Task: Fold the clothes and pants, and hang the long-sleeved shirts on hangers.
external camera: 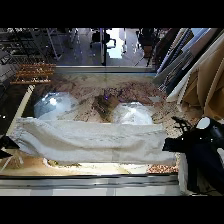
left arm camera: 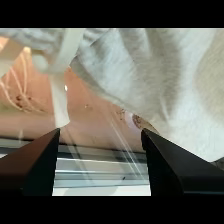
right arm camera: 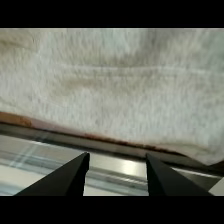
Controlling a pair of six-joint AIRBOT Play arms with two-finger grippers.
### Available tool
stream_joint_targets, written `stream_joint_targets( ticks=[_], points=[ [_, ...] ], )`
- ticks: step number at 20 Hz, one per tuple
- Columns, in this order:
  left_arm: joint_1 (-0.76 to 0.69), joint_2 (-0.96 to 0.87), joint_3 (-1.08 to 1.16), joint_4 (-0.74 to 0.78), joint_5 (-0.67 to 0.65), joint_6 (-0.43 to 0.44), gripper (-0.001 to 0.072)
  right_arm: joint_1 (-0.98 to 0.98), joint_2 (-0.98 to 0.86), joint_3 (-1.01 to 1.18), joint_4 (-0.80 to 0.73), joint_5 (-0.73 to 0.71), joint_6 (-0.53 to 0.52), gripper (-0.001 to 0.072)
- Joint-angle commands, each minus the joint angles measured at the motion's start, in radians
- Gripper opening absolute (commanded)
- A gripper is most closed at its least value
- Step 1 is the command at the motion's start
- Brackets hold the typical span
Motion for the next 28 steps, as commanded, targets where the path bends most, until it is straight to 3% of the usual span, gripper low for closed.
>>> stream_joint_targets(
  ticks=[1,3,7,10,12,14,16,22,23,25,28],
  points=[
    [0.028,0.019,0.126,-0.036,0.018,-0.017,0.0559,-0.064,0.018,0.076,0.002,-0.185,-0.006,0.0434],
    [0.028,0.023,0.159,-0.059,0.183,-0.016,0.0563,-0.069,-0.034,0.078,0.011,-0.263,-0.005,0.0434],
    [0.017,-0.007,0.159,-0.080,0.418,0.011,0.0704,-0.063,-0.175,0.078,0.034,-0.386,0.002,0.0434],
    [0.014,-0.040,0.159,-0.193,0.519,0.125,0.0704,-0.063,-0.232,0.078,0.042,-0.452,0.000,0.0434],
    [0.005,-0.073,0.160,-0.293,0.547,0.224,0.0704,-0.063,-0.255,0.078,0.044,-0.457,-0.008,0.0436],
    [-0.014,-0.119,0.160,-0.378,0.550,0.299,0.0705,-0.063,-0.275,0.078,0.048,-0.462,-0.010,0.0513],
    [-0.037,-0.166,0.160,-0.448,0.549,0.373,0.0706,-0.063,-0.296,0.078,0.079,-0.467,-0.045,0.0529],
    [-0.087,-0.253,0.160,-0.496,0.490,0.481,0.0704,-0.063,-0.340,0.078,0.139,-0.502,-0.084,0.0541],
    [-0.092,-0.256,0.160,-0.516,0.465,0.523,0.0703,-0.063,-0.340,0.079,0.143,-0.503,-0.092,0.0500],
    [-0.097,-0.256,0.160,-0.520,0.440,0.552,0.0694,-0.063,-0.340,0.078,0.149,-0.502,-0.113,0.0329],
    [-0.095,-0.263,0.160,-0.521,0.419,0.552,0.0666,-0.063,-0.340,0.078,0.176,-0.497,-0.129,0.0244]
  ],
)
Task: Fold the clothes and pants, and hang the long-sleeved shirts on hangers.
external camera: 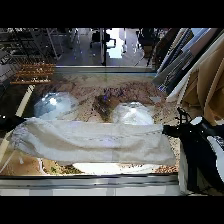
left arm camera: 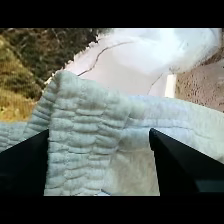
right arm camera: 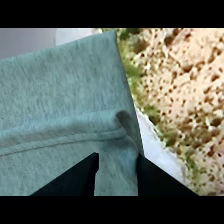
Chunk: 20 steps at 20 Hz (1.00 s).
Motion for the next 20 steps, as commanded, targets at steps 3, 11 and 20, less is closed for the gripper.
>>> stream_joint_targets(
  ticks=[3,11,20],
  points=[
    [0.001,-0.008,0.001,-0.014,-0.076,0.036,0.0065,0.000,0.000,0.001,0.056,0.011,-0.043,0.0027],
    [0.108,0.076,0.001,-0.031,-0.249,0.126,0.0010,-0.002,0.140,0.001,-0.010,0.110,-0.042,0.0026],
    [0.217,0.137,0.001,-0.149,-0.283,0.103,0.0010,0.003,0.071,0.001,0.034,0.043,-0.008,0.0356]
  ],
)
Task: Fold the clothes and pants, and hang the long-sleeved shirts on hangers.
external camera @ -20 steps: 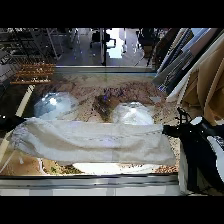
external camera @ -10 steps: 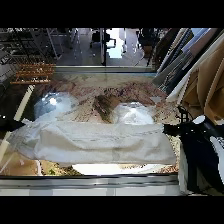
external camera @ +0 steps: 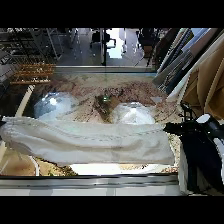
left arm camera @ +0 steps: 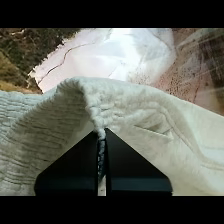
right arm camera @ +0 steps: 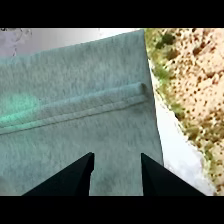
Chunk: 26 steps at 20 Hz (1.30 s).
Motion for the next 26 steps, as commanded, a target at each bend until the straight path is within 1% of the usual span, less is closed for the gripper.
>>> stream_joint_targets(
  ticks=[1,6,7,8,9,11,12,13,14,17,18,20,21,22,24,26],
  points=[
    [0.013,0.007,0.001,-0.019,-0.014,-0.008,0.0010,0.006,-0.063,0.001,0.027,-0.040,0.007,0.0356],
    [0.015,0.007,0.001,-0.019,-0.014,-0.008,0.0011,0.040,-0.126,0.001,0.042,-0.175,0.007,0.0354],
    [0.015,0.007,0.001,-0.019,-0.014,-0.007,0.0011,0.048,-0.128,0.001,0.043,-0.204,0.007,0.0340],
    [0.015,0.007,0.001,-0.019,-0.014,-0.007,0.0011,0.056,-0.128,0.001,0.045,-0.220,0.005,0.0226],
    [0.015,0.007,0.001,-0.019,-0.013,-0.007,0.0011,0.061,-0.128,0.001,0.048,-0.223,0.004,0.0021],
    [0.015,0.007,0.001,-0.019,-0.013,-0.007,0.0011,0.061,-0.127,0.001,0.048,-0.215,0.004,0.0034],
    [0.015,0.007,0.001,-0.019,-0.014,-0.007,0.0011,0.056,-0.125,0.001,0.045,-0.207,0.004,0.0182],
    [0.015,0.007,0.001,-0.019,-0.013,-0.007,0.0012,0.054,-0.122,0.001,0.039,-0.205,0.004,0.0415],
    [0.015,0.007,0.001,-0.019,-0.014,-0.007,0.0012,0.054,-0.120,0.001,0.027,-0.204,0.002,0.0515],
    [0.015,0.007,0.001,-0.019,-0.014,-0.007,0.0012,0.054,-0.122,0.001,0.002,-0.217,-0.018,0.0514],
    [0.015,0.007,0.001,-0.019,-0.014,-0.007,0.0012,0.055,-0.124,0.001,0.005,-0.225,-0.021,0.0492],
    [0.015,0.007,0.001,-0.019,-0.014,-0.008,0.0012,0.068,-0.131,0.001,0.031,-0.214,-0.053,0.0275],
    [0.015,0.007,0.001,-0.019,-0.014,-0.008,0.0012,0.076,-0.131,0.001,0.041,-0.199,-0.077,0.0199],
    [0.015,0.007,0.001,-0.019,-0.014,-0.008,0.0011,0.083,-0.129,0.001,0.040,-0.171,-0.095,0.0022],
    [0.032,0.008,0.002,-0.024,-0.018,-0.011,0.0012,0.085,-0.106,0.001,0.018,-0.093,-0.092,0.0026],
    [0.076,0.014,0.003,-0.086,-0.018,-0.061,0.0012,0.085,-0.029,0.001,-0.026,-0.021,-0.084,0.0026]
  ],
)
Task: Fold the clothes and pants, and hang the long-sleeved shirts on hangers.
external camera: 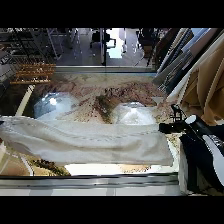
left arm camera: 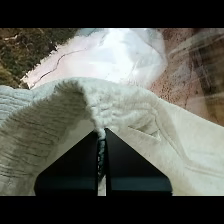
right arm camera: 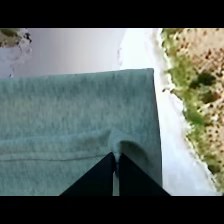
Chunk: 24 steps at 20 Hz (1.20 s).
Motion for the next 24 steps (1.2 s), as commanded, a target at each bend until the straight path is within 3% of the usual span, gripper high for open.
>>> stream_joint_targets(
  ticks=[1,4,8,11,18,21,22,23,24],
  points=[
    [0.067,0.009,0.002,-0.111,-0.001,-0.056,0.0011,0.004,0.121,0.001,-0.070,0.120,0.009,0.0026],
    [0.156,0.012,0.002,-0.273,-0.060,-0.063,0.0010,0.004,0.337,0.001,-0.133,0.157,0.101,0.0025],
    [0.196,0.008,0.002,-0.271,-0.086,-0.064,0.0011,0.006,0.488,0.001,-0.141,0.119,0.206,0.0023],
    [0.162,-0.019,0.002,-0.270,-0.001,-0.121,0.0010,0.010,0.399,0.001,-0.113,0.047,0.219,0.0024],
    [0.015,-0.148,0.002,-0.271,0.286,-0.142,0.0011,0.010,0.023,0.004,0.094,-0.251,0.187,0.0025],
    [-0.024,-0.174,0.002,-0.271,0.375,-0.150,0.0028,0.010,-0.027,0.066,0.107,-0.272,0.161,0.0027],
    [-0.029,-0.178,0.002,-0.271,0.376,-0.150,0.0190,0.010,-0.026,0.095,0.114,-0.259,0.161,0.0097],
    [-0.032,-0.177,0.002,-0.271,0.368,-0.157,0.0450,0.005,-0.026,0.129,0.109,-0.214,0.160,0.0432],
    [-0.028,-0.175,0.002,-0.279,0.340,-0.181,0.0544,0.001,-0.026,0.154,0.096,-0.161,0.160,0.0636]
  ],
)
